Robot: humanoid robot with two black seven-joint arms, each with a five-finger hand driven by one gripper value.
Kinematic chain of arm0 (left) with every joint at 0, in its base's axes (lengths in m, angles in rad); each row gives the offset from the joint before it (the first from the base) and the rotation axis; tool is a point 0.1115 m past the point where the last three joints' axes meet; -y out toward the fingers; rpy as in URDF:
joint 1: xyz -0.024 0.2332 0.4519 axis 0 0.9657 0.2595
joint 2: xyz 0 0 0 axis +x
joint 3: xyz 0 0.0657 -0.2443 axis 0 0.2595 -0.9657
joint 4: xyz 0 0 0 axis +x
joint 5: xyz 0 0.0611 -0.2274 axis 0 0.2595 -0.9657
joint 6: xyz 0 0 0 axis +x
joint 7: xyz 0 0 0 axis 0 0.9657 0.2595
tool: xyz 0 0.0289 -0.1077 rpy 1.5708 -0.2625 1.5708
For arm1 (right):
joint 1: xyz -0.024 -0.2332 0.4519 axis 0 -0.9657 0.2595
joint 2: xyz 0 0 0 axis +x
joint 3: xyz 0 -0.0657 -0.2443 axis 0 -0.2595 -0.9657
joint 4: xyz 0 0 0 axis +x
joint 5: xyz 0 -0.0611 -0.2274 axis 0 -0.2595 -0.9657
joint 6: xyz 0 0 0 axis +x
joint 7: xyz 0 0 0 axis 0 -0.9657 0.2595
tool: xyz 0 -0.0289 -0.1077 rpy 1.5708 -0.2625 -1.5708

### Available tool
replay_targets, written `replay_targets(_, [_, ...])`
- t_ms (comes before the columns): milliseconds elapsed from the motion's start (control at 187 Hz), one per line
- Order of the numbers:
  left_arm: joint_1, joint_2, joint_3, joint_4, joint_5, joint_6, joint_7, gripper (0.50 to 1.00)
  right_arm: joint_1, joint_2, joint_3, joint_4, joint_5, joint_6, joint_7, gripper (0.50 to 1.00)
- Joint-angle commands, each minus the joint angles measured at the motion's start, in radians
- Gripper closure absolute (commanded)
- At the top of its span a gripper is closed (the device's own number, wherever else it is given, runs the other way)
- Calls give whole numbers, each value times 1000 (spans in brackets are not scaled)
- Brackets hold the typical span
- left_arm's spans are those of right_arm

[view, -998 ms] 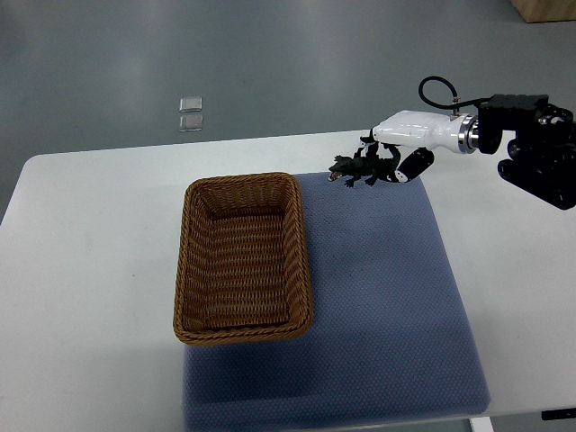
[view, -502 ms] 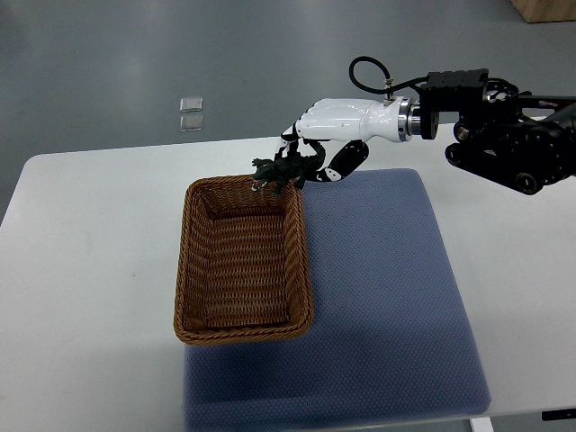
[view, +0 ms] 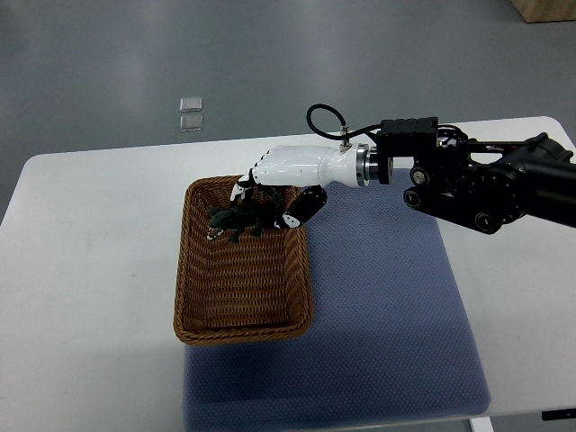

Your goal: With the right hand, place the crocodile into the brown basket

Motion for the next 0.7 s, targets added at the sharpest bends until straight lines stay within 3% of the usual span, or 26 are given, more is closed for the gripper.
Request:
replay_targets(0, [0, 0, 1, 0, 0, 0, 0, 500, -14, 6, 0, 14, -1, -11, 0, 926])
replay_targets(107, [0, 0, 1, 0, 0, 0, -1, 500, -26, 11, -1, 14, -4, -27, 0, 901])
replay_targets(256, [0, 0, 1, 0, 0, 0, -1, 500, -40, 11, -1, 14, -6, -45, 0, 775])
replay_targets(368, [0, 0, 1, 0, 0, 0, 0, 500, -46, 11, -1, 8, -9, -47, 0, 718])
replay_targets(544, [0, 0, 1, 0, 0, 0, -1, 500, -49, 6, -3, 2, -13, -48, 0, 642])
replay_targets(694, [0, 0, 1, 0, 0, 0, 0, 500, -49, 4, 0, -17, -12, -79, 0, 607])
